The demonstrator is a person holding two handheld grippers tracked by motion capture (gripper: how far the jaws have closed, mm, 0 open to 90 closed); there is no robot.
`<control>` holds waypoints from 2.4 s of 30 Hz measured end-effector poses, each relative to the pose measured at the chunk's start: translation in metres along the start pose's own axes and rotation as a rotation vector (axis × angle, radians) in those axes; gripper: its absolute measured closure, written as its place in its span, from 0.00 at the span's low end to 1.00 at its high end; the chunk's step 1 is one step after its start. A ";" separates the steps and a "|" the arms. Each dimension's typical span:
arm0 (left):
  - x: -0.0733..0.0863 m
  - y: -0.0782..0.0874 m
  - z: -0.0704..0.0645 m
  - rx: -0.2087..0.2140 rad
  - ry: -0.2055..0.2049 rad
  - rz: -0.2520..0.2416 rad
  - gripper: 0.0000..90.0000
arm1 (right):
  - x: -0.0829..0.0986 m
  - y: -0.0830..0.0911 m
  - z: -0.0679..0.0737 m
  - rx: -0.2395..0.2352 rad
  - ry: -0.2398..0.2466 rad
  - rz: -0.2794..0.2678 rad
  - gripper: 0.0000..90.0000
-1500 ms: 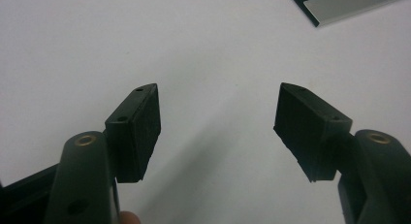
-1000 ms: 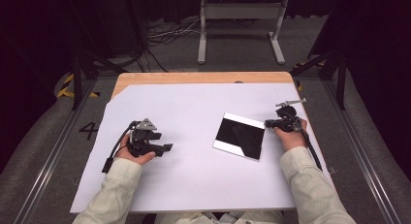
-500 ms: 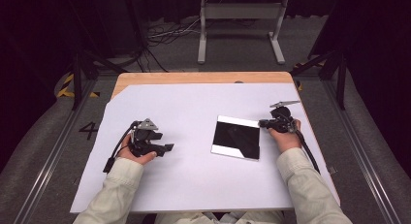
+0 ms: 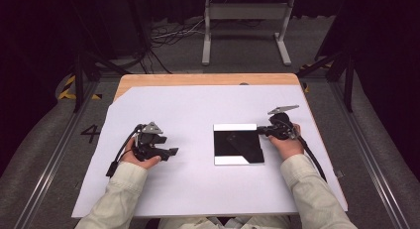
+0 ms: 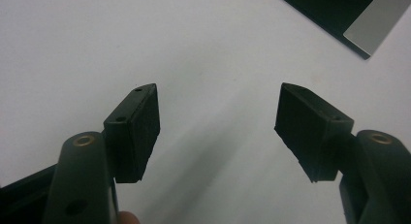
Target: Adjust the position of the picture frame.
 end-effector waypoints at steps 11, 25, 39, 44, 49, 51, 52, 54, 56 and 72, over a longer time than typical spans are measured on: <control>0.001 0.001 -0.005 -0.012 -0.019 0.008 0.37 | -0.002 0.033 0.014 0.038 0.150 -0.024 0.96; 0.000 0.012 -0.008 0.004 -0.042 -0.017 0.38 | 0.001 0.077 0.017 -0.067 0.238 -0.046 0.89; -0.004 0.011 -0.008 0.007 -0.050 -0.011 0.37 | 0.011 0.106 0.015 -0.125 0.279 -0.038 0.86; -0.006 0.009 -0.006 0.014 -0.048 -0.011 0.38 | 0.015 0.106 0.019 -0.134 0.297 -0.013 0.84; -0.006 0.008 -0.006 0.013 -0.044 -0.014 0.38 | 0.019 0.104 0.023 -0.142 0.310 0.014 0.81; -0.006 0.009 -0.005 0.013 -0.039 -0.020 0.38 | 0.021 0.103 0.024 -0.147 0.316 0.024 0.81; -0.006 0.009 -0.005 0.010 -0.043 -0.019 0.38 | 0.022 0.102 0.024 -0.149 0.318 0.029 0.80; -0.006 0.010 -0.004 0.011 -0.036 -0.020 0.38 | 0.023 0.102 0.025 -0.152 0.323 0.037 0.79; -0.006 0.010 -0.004 0.011 -0.031 -0.019 0.38 | 0.025 0.100 0.026 -0.160 0.333 0.052 0.78; -0.006 0.007 -0.005 0.013 -0.034 -0.013 0.38 | 0.035 0.087 0.029 -0.169 0.373 0.161 0.75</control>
Point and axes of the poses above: each handheld gripper's, and its own axes: y roughly backward along the jaws, x roughly out of its underside, z roughly to its left, the point moved 1 cm from there along -y, roughly forward along the jaws, and after that the axes turned 11 degrees about x, right-handed, at the moved point
